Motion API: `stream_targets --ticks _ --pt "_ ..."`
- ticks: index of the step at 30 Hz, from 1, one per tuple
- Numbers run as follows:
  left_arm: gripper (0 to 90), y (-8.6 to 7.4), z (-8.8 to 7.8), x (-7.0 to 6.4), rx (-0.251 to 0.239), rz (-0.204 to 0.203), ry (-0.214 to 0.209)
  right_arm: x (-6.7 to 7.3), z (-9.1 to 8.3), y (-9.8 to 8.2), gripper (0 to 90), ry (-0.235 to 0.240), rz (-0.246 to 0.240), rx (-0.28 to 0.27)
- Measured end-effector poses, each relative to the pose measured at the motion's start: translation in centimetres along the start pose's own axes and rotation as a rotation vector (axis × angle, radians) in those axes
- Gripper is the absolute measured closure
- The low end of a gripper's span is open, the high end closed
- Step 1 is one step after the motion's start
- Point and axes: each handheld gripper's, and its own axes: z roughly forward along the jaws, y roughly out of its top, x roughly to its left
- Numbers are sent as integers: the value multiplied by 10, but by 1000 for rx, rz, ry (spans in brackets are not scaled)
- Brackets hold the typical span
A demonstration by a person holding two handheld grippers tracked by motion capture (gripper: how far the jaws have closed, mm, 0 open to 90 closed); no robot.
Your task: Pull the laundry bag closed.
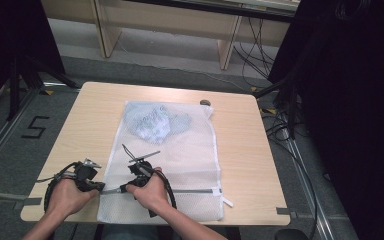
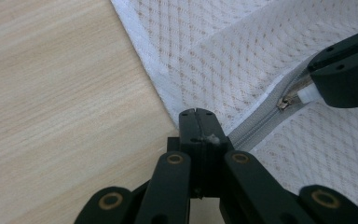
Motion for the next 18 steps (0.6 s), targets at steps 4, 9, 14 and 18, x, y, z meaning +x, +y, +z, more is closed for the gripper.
stream_targets --ticks 4,9,14,18 --pt "900 -1 0 0 -14 0 8 -1 -1 -1 871 -4 -3 4" --pt "900 0 0 0 1 3 -1 -2 -1 -1 870 -7 -17 1" --pt "900 0 0 0 1 2 -3 -2 -3 -1 870 -23 2 5" --pt "900 0 0 0 0 3 0 -5 -3 -2 871 -34 -18 -7"
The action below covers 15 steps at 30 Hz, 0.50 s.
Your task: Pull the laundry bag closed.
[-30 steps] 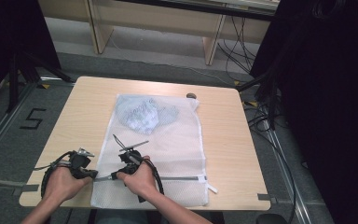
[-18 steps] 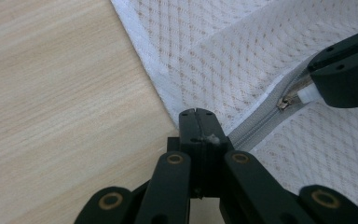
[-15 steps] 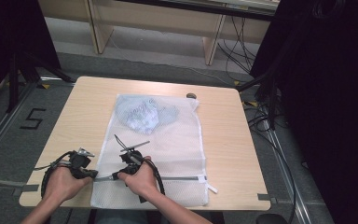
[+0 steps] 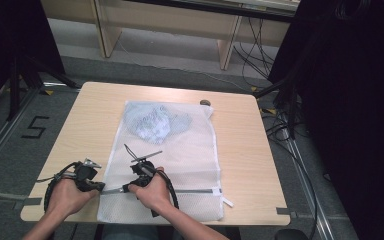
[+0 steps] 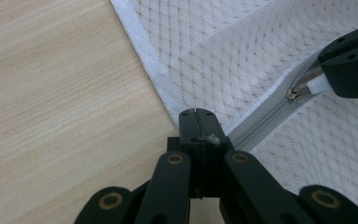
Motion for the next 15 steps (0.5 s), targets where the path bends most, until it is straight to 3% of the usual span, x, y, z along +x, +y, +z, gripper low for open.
stream_targets --ticks 6,10,11,15 --pt "900 0 0 0 1 2 -1 -2 0 0 871 -5 -19 3" --pt "900 0 0 0 2 2 -3 0 -3 0 870 17 19 14" --pt "900 0 1 0 -17 -3 0 1 -4 0 870 6 21 8" --pt "900 1 0 0 8 1 -6 -2 -6 0 870 3 12 8"
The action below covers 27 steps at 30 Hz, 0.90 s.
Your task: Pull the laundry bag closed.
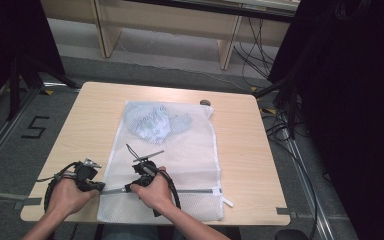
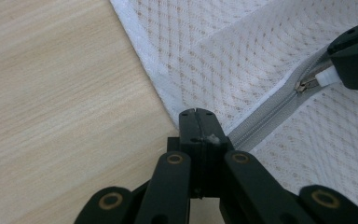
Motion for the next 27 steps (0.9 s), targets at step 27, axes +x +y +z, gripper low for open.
stream_targets --ticks 27 --pt "900 0 1 0 -19 -4 6 -4 -6 -1 870 -8 15 10"
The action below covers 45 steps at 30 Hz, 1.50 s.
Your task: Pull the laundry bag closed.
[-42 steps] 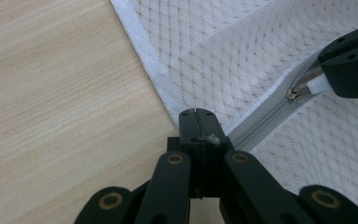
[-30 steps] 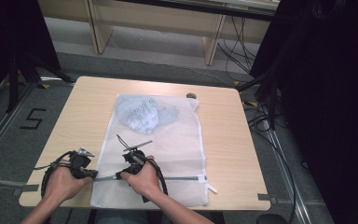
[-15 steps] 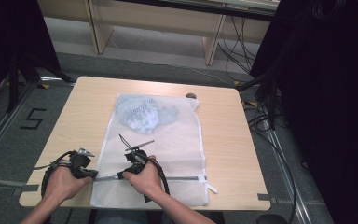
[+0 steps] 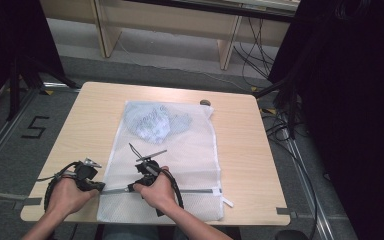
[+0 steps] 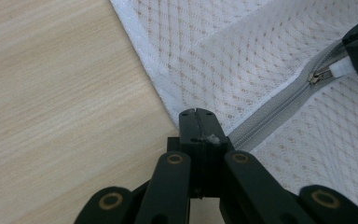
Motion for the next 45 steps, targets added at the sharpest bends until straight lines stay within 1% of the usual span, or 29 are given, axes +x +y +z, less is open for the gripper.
stream_targets --ticks 1,2,3,6,7,9,11,12,14,16,17,18,19,20,23,25,30,31,32,33,35,36,37,39,41,42,43,44,45 --pt "900 0 0 0 1 0 0 0 0 0 870 -5 7 5" --pt "900 0 0 0 0 -2 4 -3 1 -1 870 -9 -28 -9" --pt "900 0 0 0 0 -2 3 -1 1 -1 870 -5 -2 -11" --pt "900 0 0 0 7 2 2 -1 -1 0 870 -2 -18 -3" --pt "900 0 0 0 0 -1 3 1 -2 0 870 -4 10 4" --pt "900 0 0 0 2 0 4 -1 -2 0 870 -15 8 3" --pt "900 0 0 0 2 0 4 -3 -3 0 870 4 -12 11" --pt "900 0 0 0 2 1 4 -4 -3 0 870 -14 -11 12" --pt "900 1 -1 0 23 3 1 -3 -3 0 870 -12 -6 15" --pt "900 0 0 0 2 1 5 -3 -3 0 870 -12 -11 6" --pt "900 1 -1 0 17 2 8 -2 -3 0 870 -13 12 12" --pt "900 1 0 0 10 -1 6 -1 -4 0 870 -14 31 18" --pt "900 0 0 -1 -3 -6 0 -1 -4 -1 870 -2 29 8" --pt "900 1 0 0 7 2 5 -1 -4 -1 870 -11 22 -5" --pt "900 1 -1 0 13 1 9 -3 -5 -1 870 -7 -5 -5" --pt "900 1 -1 0 25 4 0 -3 -6 -2 870 -5 1 -4" --pt "900 1 -1 0 22 3 -2 -3 -7 -2 870 -14 23 5" --pt "900 1 -1 0 17 2 2 -3 -7 -2 870 -15 21 4" --pt "900 1 -1 0 24 3 -2 -5 -6 -2 870 -14 -10 -4" --pt "900 1 -1 0 25 3 2 -4 -7 -3 871 2 18 4" --pt "900 1 -1 0 26 3 2 -4 -8 -3 870 -15 13 0" --pt "900 1 -1 0 22 3 5 -4 -9 -3 870 -10 14 3" --pt "900 1 0 -1 1 0 8 -4 -9 -3 871 -12 13 3" --pt "900 1 0 -1 5 1 7 -6 -9 -3 870 -15 -14 -4" --pt "900 1 -1 0 21 3 9 -5 -9 -3 871 -17 20 -9" --pt "900 1 -1 0 26 4 2 -5 -10 -3 871 -23 15 -6" --pt "900 1 -1 0 22 4 6 -7 -10 -3 870 -10 4 1" --pt "900 1 -1 0 28 4 2 -6 -11 -4 870 -13 22 1" --pt "900 1 -1 0 27 4 2 -7 -10 -4 870 -17 6 0"
